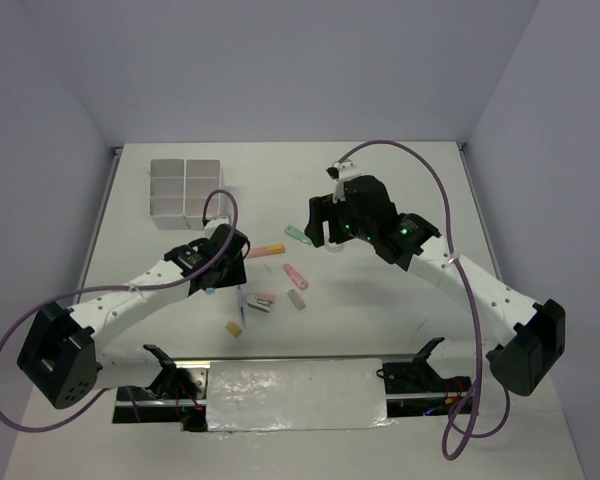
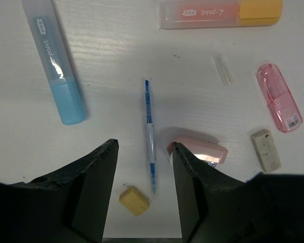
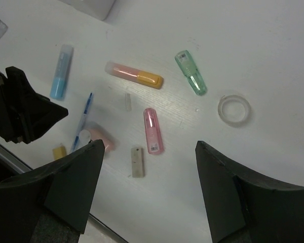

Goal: Sort the stationery into containers
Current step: Pick up the pen from the center of the board.

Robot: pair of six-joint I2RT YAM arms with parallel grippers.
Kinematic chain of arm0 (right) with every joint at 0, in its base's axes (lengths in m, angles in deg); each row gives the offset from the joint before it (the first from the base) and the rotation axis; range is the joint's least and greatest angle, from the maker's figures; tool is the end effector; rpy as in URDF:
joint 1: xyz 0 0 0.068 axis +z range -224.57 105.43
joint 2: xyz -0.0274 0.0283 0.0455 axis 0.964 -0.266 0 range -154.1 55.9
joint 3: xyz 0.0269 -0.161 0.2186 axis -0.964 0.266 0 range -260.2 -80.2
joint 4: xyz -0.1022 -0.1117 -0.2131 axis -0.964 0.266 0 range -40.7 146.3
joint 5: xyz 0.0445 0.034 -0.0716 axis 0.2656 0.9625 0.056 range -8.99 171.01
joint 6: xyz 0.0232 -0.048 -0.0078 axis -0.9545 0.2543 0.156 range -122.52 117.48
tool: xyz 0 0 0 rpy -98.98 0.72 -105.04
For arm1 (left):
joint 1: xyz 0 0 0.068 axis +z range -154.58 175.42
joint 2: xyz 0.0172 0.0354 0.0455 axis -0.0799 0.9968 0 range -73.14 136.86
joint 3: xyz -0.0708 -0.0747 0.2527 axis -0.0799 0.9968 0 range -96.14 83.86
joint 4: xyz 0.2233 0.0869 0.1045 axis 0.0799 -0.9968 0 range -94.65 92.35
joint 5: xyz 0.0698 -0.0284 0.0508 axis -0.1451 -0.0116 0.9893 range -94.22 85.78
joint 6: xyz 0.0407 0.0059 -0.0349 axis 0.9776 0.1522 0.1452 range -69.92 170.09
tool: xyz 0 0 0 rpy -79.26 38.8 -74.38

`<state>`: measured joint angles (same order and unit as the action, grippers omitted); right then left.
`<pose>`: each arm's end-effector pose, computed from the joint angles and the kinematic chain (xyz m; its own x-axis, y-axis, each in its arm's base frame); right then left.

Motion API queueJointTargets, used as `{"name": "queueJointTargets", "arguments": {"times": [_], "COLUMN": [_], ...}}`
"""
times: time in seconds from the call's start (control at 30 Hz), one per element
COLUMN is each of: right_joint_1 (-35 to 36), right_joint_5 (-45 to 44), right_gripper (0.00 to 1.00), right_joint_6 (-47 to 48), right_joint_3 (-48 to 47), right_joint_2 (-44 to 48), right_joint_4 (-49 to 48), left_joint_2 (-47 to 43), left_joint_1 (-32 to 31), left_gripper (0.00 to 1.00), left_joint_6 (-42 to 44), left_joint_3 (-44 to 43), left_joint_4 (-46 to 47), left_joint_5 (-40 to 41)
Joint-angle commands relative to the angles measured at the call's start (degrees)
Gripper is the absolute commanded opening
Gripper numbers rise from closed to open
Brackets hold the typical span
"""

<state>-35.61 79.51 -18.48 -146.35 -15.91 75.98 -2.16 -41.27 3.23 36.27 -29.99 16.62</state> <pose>0.2181 0.1753 0.3414 -0.5680 -0.1058 -0.8162 -0.4735 0.8531 0.2189 0.2024 -0.1350 0.2323 -0.7434 -0.2965 -0.5995 -0.2115 0.9546 -0.2099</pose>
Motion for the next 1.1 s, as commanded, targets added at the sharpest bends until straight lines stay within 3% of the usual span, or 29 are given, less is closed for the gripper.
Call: {"name": "queueJointTargets", "arguments": {"times": [0.0,0.17,0.83,1.07], "right_joint_1": [-0.2,-0.3,-0.2,0.0], "right_joint_5": [1.1,1.2,3.3,4.7], "right_gripper": [0.80,0.80,0.80,0.80], "right_joint_6": [0.8,0.8,1.3,1.4], "right_joint_3": [0.5,0.4,0.2,0.0], "right_joint_2": [0.1,-0.4,-1.0,-1.8], "right_joint_4": [-2.9,-3.3,-3.7,-4.0], "left_joint_2": [0.3,0.4,6.3,9.3], "left_joint_1": [-0.3,-0.5,-3.8,-4.5], "left_gripper": [0.59,0.54,0.51,0.45], "left_joint_6": [-1.2,-2.3,-4.0,-4.6], "left_joint_3": [0.9,2.8,8.5,9.0], "left_joint_4": [1.1,1.5,6.9,7.9], "left_joint_5": [-1.2,-0.4,-2.6,-2.2]}}
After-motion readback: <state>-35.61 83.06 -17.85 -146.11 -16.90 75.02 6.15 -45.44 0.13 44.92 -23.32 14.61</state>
